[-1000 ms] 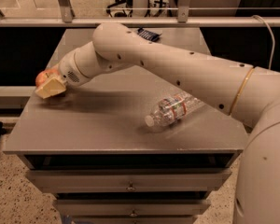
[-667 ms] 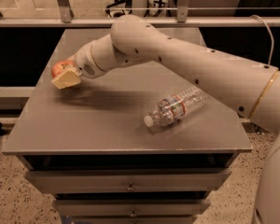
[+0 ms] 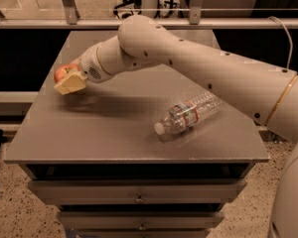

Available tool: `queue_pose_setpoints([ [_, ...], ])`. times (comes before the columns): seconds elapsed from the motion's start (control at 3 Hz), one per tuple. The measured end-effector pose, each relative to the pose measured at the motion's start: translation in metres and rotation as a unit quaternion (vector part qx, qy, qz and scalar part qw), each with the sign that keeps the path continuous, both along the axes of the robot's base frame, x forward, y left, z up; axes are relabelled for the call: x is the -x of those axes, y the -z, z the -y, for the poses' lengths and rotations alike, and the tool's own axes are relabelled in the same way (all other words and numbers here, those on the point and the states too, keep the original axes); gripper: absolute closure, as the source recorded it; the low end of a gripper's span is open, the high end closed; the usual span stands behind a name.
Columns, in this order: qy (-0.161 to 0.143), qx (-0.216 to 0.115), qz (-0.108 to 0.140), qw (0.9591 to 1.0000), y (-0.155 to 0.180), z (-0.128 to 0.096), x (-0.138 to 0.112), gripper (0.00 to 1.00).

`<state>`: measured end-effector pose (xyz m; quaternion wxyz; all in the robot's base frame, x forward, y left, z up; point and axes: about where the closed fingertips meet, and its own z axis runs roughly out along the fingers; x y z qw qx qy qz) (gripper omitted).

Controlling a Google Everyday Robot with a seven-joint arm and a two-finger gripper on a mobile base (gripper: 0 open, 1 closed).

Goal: Move apple near rxbar blueberry

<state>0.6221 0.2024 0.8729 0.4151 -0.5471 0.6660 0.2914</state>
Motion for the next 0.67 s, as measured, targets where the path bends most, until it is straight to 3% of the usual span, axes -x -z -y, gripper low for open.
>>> queue_pose_setpoints([
  [0.33, 0.009, -0.003, 0.004, 0.9999, -0.001, 0.005, 0.0, 1.0],
  [0.67, 0.063, 0.0, 0.03, 0.9975, -0.015, 0.044, -0.008, 1.0],
])
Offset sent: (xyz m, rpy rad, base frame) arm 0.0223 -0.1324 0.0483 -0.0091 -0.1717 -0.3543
